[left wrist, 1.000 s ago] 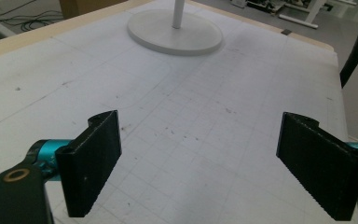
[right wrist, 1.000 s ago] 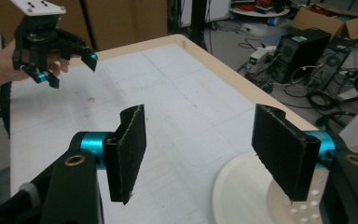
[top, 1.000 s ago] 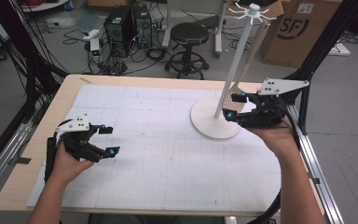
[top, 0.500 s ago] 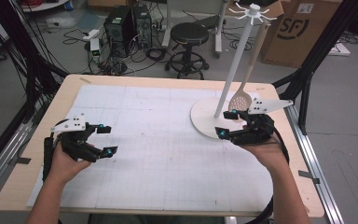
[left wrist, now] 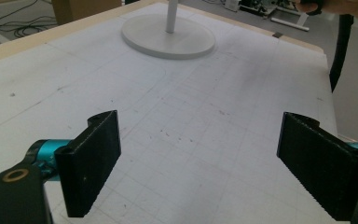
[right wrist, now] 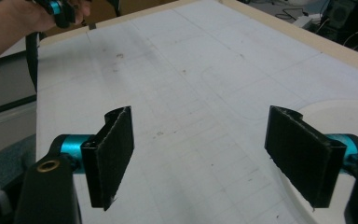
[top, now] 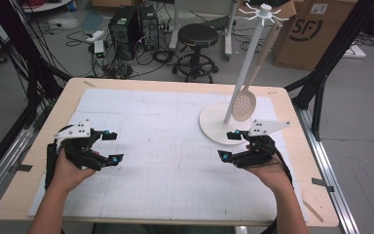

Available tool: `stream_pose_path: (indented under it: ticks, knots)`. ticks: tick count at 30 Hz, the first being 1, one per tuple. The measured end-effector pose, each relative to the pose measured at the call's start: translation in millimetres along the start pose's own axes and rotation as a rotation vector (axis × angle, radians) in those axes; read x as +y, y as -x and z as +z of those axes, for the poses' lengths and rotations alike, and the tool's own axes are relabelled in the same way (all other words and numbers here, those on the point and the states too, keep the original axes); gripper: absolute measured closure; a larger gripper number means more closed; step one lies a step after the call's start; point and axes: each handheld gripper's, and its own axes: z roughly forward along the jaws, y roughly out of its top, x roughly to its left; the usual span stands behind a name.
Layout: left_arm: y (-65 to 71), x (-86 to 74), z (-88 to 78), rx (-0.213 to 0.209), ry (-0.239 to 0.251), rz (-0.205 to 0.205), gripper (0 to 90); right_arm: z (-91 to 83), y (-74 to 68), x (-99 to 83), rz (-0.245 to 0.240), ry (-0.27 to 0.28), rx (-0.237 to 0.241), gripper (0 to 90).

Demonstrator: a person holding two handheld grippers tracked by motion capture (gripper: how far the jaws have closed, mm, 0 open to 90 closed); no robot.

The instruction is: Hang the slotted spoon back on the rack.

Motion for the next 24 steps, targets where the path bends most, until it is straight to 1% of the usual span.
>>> stream_pose_path:
  ticks: [5, 6, 7, 8, 9, 10, 11, 12, 14, 16, 18, 21, 22, 24]
  knots:
    - [0.2, -0.7, 0.7, 0.0, 0.0, 0.0, 14.1, 7.3, -4.4, -14.3, 0.014, 0.013, 0.009, 21.6]
    - [-0.2, -0.6, 0.4, -0.001, 0.001, 0.002, 14.1, 8.8, -4.3, -16.8, 0.012, 0.008, 0.013, 20.6]
    - [-0.3, -0.6, 0.1, -0.001, 0.001, 0.003, 14.1, 10.4, -4.4, -18.1, 0.016, -0.024, 0.016, 19.8]
    - [-0.4, -0.6, 0.0, -0.003, 0.001, 0.002, 14.1, 10.3, -4.9, -19.0, 0.011, -0.037, 0.009, 19.2]
    - [-0.4, -0.6, 0.0, -0.003, 0.001, 0.002, 14.1, 9.7, -5.3, -19.7, 0.007, -0.033, 0.004, 18.6]
    - [-0.2, -0.6, 0.7, -0.002, 0.003, 0.003, 14.1, 7.9, -6.7, -21.2, 0.016, -0.016, 0.009, 18.6]
    - [-0.2, -0.7, 1.6, -0.005, 0.0, 0.002, 14.1, 7.1, -6.8, -22.2, 0.015, -0.004, 0.007, 18.6]
    - [-0.3, -0.9, 2.4, -0.005, -0.002, 0.004, 14.1, 6.0, -6.3, -23.8, 0.014, 0.0, 0.002, 18.6]
    - [0.4, -1.1, 4.4, -0.006, -0.011, 0.006, 14.0, 5.4, -4.7, -25.7, 0.026, -0.007, -0.001, 18.1]
    - [0.7, -1.1, 5.2, -0.008, -0.011, 0.007, 14.0, 4.9, -1.3, -27.6, 0.043, 0.003, -0.021, 17.5]
    - [0.4, -0.9, 4.0, -0.005, -0.009, 0.006, 14.0, 5.1, -0.2, -28.5, 0.046, 0.013, -0.024, 17.4]
    - [-0.6, -0.9, 2.3, -0.005, 0.002, -0.002, 14.0, 6.8, 0.1, -29.3, 0.052, 0.011, -0.024, 16.8]
    - [-1.0, -0.8, 2.4, -0.006, 0.002, 0.001, 14.0, 7.5, 0.3, -29.7, 0.053, 0.016, -0.027, 16.2]
    - [-2.0, -1.1, 2.9, -0.004, 0.0, 0.001, 14.0, 7.8, 0.8, -30.3, 0.056, 0.013, -0.02, 16.2]
